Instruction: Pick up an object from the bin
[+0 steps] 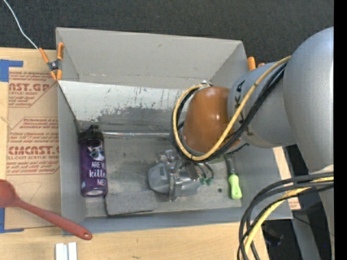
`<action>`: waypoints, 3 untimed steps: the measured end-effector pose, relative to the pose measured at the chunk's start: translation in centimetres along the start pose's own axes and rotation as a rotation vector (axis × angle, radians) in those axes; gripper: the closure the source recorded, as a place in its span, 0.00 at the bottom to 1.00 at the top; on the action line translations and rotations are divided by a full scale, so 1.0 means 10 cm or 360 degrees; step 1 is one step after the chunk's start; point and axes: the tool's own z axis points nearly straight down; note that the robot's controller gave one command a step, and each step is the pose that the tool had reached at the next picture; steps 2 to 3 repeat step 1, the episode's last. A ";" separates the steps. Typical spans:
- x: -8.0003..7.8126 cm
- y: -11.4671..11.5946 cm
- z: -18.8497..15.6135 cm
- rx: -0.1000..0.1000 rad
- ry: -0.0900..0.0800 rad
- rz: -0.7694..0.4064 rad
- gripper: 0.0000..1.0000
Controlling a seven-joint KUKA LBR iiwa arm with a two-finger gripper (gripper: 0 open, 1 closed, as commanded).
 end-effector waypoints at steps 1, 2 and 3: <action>0.00 0.00 0.00 0.0000 0.0000 0.0000 1.00; 0.00 0.00 0.00 0.0000 0.0000 0.0000 1.00; 0.00 0.00 0.00 0.0000 0.0000 0.0000 1.00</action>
Offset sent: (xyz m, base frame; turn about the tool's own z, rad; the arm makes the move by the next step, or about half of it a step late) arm 0.0068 0.0091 0.1037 -0.0919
